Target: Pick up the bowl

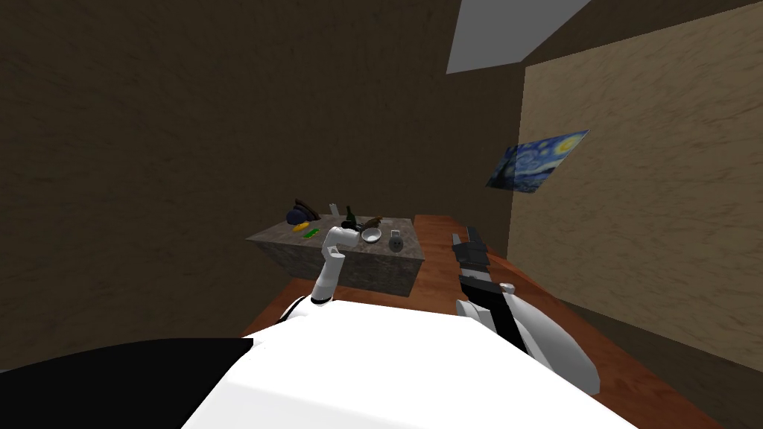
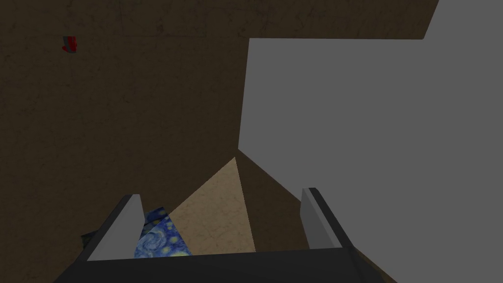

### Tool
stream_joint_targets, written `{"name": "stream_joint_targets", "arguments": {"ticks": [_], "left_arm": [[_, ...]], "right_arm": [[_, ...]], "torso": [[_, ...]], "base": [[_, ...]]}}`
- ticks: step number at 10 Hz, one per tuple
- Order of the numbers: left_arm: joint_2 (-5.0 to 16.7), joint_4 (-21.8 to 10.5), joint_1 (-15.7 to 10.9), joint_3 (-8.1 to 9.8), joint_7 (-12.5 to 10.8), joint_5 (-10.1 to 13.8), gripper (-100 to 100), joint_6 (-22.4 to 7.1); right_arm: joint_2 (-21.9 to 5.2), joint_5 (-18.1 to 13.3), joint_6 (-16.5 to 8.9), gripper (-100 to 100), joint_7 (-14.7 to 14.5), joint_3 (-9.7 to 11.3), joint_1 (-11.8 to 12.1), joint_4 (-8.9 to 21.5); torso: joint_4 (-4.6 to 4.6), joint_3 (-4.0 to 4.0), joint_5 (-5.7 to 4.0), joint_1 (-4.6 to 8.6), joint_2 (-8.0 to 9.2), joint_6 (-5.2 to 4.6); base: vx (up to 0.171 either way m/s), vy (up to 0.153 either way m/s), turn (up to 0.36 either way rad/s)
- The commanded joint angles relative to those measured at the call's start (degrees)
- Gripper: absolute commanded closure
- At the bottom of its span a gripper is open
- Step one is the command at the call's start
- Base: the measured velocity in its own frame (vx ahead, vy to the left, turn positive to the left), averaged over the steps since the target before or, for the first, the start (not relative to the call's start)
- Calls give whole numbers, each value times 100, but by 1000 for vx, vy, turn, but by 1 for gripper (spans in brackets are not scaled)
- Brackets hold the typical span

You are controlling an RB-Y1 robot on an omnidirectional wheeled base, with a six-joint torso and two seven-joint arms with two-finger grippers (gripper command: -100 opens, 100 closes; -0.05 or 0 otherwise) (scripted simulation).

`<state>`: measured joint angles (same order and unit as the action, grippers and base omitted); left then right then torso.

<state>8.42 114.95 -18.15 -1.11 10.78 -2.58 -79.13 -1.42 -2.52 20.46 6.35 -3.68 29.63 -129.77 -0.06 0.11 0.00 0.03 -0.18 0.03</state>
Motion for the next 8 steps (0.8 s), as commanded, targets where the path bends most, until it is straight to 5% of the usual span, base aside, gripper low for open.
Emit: {"name": "stream_joint_targets", "arguments": {"ticks": [1, 8], "left_arm": [[-20, -50, -102, -7, 53, 1, -100, -286], [-77, -169, -232, -28, 173, 18, -100, -1344]], "right_arm": [[0, 0, 0, 0, 0, 0, 0, 0], [0, 0, 0, 0, 0, 0, 0, 0]], "torso": [[0, 0, 0, 0, 0, 0], [-1, 3, 1, -3, -5, 0]], "base": [[70, -3, -29], [53, -2, -19]]}}
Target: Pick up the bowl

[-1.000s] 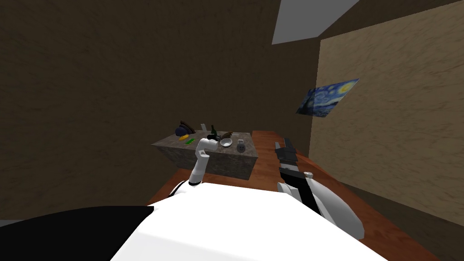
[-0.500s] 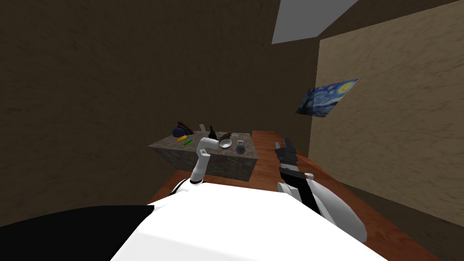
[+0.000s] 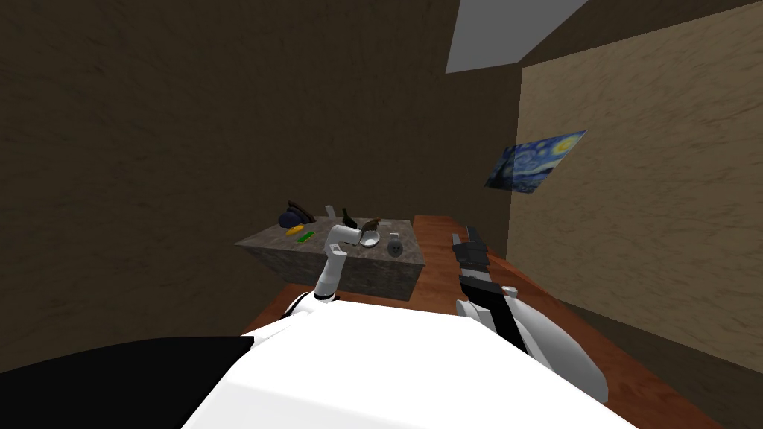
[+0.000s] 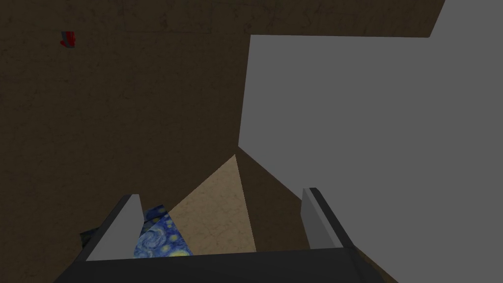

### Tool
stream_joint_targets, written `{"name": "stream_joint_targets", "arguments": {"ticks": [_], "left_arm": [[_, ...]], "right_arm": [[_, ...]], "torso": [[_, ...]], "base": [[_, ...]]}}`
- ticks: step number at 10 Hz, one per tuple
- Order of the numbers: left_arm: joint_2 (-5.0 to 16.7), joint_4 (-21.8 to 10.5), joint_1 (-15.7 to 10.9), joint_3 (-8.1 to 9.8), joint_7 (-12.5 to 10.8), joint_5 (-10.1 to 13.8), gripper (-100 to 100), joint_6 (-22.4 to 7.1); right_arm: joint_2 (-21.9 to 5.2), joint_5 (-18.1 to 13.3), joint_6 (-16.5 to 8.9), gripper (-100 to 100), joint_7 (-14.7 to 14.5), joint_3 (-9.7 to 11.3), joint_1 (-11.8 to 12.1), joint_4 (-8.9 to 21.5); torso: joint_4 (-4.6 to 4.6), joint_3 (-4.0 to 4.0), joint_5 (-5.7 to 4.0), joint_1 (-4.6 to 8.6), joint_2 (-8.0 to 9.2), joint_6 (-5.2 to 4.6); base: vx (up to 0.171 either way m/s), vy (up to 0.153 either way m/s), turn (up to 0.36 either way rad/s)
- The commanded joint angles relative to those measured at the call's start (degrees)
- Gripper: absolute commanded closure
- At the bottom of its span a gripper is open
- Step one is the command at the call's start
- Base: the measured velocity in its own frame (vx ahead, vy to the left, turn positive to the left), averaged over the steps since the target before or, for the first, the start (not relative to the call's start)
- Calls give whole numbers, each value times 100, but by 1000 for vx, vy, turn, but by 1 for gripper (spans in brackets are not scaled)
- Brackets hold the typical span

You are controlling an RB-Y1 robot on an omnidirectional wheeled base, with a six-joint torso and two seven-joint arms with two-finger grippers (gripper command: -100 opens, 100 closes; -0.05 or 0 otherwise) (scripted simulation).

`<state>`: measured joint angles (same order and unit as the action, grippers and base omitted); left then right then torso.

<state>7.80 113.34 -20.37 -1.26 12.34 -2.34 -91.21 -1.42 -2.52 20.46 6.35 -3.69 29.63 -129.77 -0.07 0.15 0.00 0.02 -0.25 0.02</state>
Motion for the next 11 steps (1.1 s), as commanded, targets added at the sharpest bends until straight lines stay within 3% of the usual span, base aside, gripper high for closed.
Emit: {"name": "stream_joint_targets", "arguments": {"ticks": [1, 4, 5, 7, 11], "left_arm": [[-16, -9, -11, -13, 18, -6, -100, -236], [-56, -82, -48, -27, 82, 5, -100, -718], [-56, -82, -48, -27, 82, 5, -100, -756], [-89, -153, -47, -41, 133, 17, -100, -1159], [-135, -305, 62, -69, 194, 37, -100, -1751]], "right_arm": [[0, 0, 0, 0, 0, 0, 0, 0], [0, 0, 0, 0, 0, 0, 0, 0], [0, 0, 0, 0, 0, 0, 0, 0], [0, 0, 0, 0, 0, 0, 0, 0], [0, 0, 0, 0, 0, 0, 0, 0]], "torso": [[0, 0, 0, 0, 0, 0], [1, -3, 0, 0, 6, 1], [1, -3, 0, 1, 4, 0], [1, -3, 1, -4, 5, 1], [-2, 4, 0, 1, -6, 1]], "base": [[49, -5, -12], [57, -5, -24], [51, 1, -14], [65, 8, -31], [80, -1, -25]]}}
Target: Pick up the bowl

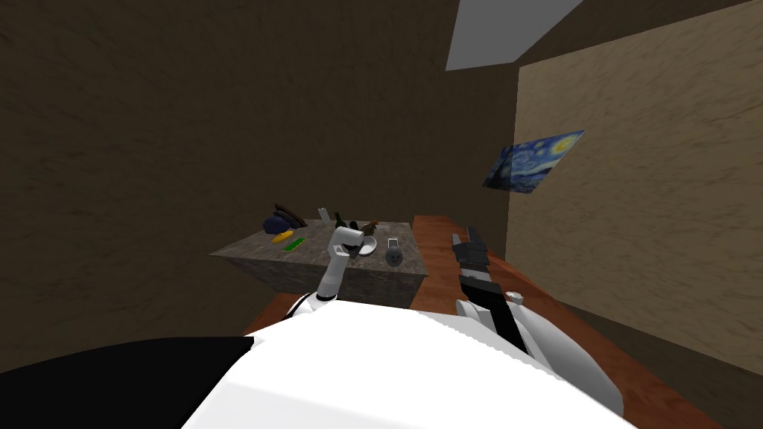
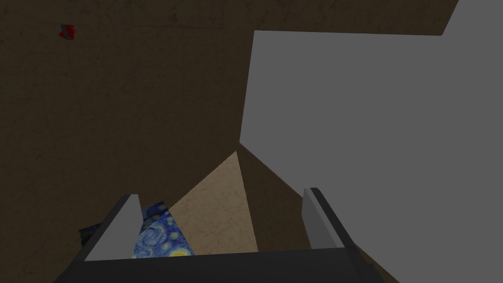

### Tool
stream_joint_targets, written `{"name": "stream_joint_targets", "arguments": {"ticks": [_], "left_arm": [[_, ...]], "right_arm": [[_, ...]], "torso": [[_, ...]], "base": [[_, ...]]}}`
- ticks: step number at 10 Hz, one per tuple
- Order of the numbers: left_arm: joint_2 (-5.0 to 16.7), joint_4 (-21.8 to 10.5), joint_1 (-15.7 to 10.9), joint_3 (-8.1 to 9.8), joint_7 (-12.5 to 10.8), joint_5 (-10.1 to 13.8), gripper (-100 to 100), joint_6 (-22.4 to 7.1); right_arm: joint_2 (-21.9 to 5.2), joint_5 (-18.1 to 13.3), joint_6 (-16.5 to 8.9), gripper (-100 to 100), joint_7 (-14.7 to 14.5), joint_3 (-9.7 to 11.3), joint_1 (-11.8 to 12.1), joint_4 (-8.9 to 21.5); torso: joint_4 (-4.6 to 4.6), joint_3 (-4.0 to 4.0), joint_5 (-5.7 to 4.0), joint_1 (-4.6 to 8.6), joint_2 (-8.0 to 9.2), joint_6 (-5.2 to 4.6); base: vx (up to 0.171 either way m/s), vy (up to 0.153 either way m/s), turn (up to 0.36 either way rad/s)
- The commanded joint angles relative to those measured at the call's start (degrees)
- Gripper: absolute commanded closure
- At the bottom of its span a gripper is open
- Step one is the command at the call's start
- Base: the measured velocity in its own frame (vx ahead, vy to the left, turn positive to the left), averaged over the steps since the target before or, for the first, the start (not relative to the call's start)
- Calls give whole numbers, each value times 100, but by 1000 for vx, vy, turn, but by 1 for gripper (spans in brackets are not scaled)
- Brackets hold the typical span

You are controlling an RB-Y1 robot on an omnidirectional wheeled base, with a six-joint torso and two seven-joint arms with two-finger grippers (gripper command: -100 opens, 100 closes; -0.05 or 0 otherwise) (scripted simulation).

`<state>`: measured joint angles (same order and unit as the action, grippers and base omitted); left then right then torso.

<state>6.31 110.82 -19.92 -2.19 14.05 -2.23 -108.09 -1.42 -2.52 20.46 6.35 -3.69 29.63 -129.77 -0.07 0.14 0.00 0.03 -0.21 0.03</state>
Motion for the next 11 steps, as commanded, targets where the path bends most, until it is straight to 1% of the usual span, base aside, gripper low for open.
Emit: {"name": "stream_joint_targets", "arguments": {"ticks": [1, 2, 3, 6, 7, 8, 9, 11], "left_arm": [[0, 0, 0, 0, 0, 0, -100, 0], [-4, 4, 10, -7, -2, -3, 0, -31], [-5, -140, 27, -11, -13, -5, -100, 136], [-7, -427, 65, -21, -35, -9, -100, 462], [-8, -475, 71, -23, -39, -10, -100, 516], [-1, -402, 80, -15, -27, -3, -100, 443], [-2, -410, 82, -17, -29, -5, 100, 462], [0, -415, 94, -15, -29, -6, 100, 445]], "right_arm": [[0, 0, 0, 0, 0, 0, 0, 0], [0, 0, 0, 0, 0, 0, 0, 0], [0, 0, 0, 0, 0, 0, -1, 0], [0, 0, 0, 0, 0, 0, -1, 0], [0, 0, 0, 0, 0, 0, -1, 0], [0, 0, 0, 0, 0, 0, -1, 0], [0, 0, 0, 0, 0, 0, -1, 0], [0, 0, 0, 0, 0, 0, -1, 0]], "torso": [[0, 0, 0, 0, 0, 0], [3, -7, 0, -2, 11, 0], [5, -11, 0, -2, 19, 0], [6, -14, 1, -5, 24, 0], [6, -14, 1, -6, 24, 0], [6, -14, 1, -5, 24, 0], [6, -15, 1, -4, 24, 0], [10, -11, 0, 0, 14, -10]], "base": [[19, -1, -2], [0, 0, 0], [0, 0, 0], [0, 7, -7], [-1, 7, -5], [0, 0, 0], [0, 0, 0], [-4, 1, 10]]}}
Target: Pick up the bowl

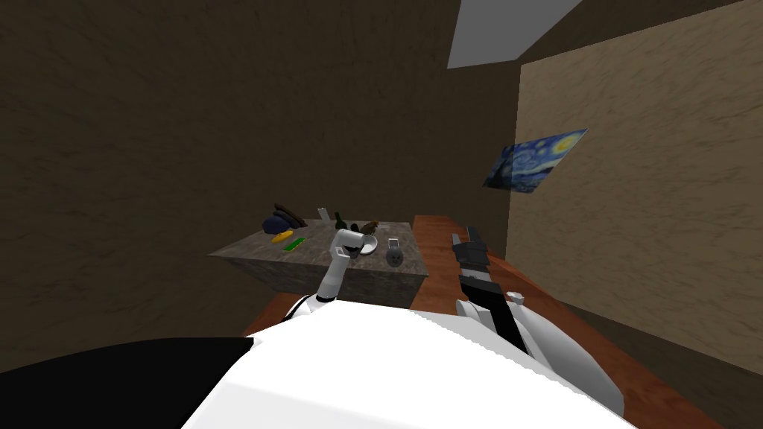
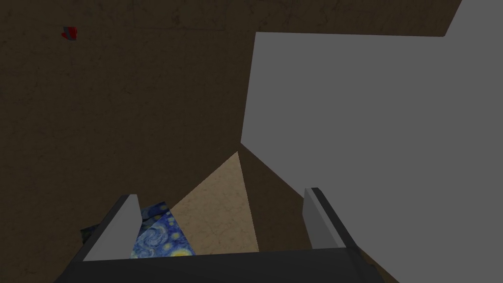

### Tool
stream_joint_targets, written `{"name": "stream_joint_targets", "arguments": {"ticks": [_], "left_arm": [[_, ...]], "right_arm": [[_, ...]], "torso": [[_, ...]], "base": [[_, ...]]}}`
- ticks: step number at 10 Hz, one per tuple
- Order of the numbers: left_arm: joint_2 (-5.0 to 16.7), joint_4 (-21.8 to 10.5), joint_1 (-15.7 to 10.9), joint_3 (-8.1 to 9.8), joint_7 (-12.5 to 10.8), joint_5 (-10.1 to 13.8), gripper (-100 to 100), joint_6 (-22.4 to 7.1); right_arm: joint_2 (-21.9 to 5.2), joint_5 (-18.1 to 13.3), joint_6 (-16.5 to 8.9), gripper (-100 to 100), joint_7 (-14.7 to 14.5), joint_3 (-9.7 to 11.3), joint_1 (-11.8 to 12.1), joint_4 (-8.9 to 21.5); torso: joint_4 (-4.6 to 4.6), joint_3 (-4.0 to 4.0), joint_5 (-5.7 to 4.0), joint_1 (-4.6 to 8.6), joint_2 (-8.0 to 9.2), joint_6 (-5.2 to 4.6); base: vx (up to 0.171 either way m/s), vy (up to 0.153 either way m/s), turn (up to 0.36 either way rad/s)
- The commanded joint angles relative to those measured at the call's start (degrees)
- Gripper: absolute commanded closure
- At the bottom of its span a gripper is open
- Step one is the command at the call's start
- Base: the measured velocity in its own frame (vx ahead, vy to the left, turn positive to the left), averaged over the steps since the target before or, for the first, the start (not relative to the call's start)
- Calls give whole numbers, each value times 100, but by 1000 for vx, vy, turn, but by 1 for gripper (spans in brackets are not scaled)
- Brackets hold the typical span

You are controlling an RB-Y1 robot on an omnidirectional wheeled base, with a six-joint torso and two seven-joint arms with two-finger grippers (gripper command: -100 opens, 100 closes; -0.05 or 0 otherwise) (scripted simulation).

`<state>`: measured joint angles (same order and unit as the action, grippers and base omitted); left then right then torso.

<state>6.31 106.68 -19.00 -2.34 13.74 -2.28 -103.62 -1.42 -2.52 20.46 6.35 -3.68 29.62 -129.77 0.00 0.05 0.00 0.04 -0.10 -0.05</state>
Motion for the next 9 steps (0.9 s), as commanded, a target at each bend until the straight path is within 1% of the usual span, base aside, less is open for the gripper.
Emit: {"name": "stream_joint_targets", "arguments": {"ticks": [1, 2, 3, 4, 5, 7, 8, 9], "left_arm": [[0, 0, 0, 0, 0, 0, 100, 0], [0, -1, 2, 0, 0, 0, 100, -2], [0, -2, 3, 0, 0, 0, 0, -3], [-5, 178, -52, 0, 11, -1, 100, -202], [-5, 226, -59, 2, 15, 0, 100, -257], [-3, 417, -84, 9, 29, 3, 100, -474], [10, 324, -97, 28, 34, 17, 100, -386], [10, 333, -100, 29, 37, 18, 0, -408]], "right_arm": [[0, 0, 0, 0, 0, 0, 0, 0], [0, 0, 0, 0, 0, 0, 0, 0], [0, 0, 0, 0, 0, 0, 0, 0], [0, 0, 0, 0, 0, 0, 0, 0], [0, 0, 0, 0, 0, 0, 0, 0], [0, 0, 0, 0, 0, 0, 0, 0], [0, 0, 0, 0, 0, 0, 0, 0], [0, 0, 0, 0, 0, 0, 0, 0]], "torso": [[0, 0, 0, 0, 0, 0], [1, 0, 0, 1, -2, -1], [2, 0, -1, 1, -2, -1], [2, 0, -1, 2, -1, -1], [6, -3, -3, 6, -1, -2], [8, -5, -4, 9, 3, -2], [9, -7, -4, 8, 6, -1], [8, -7, -3, 6, 6, -2]], "base": [[0, 0, 0], [0, 0, 0], [0, 0, 0], [4, -6, 0], [7, -9, 2], [1, -9, 6], [0, 0, 0], [0, 0, 0]]}}
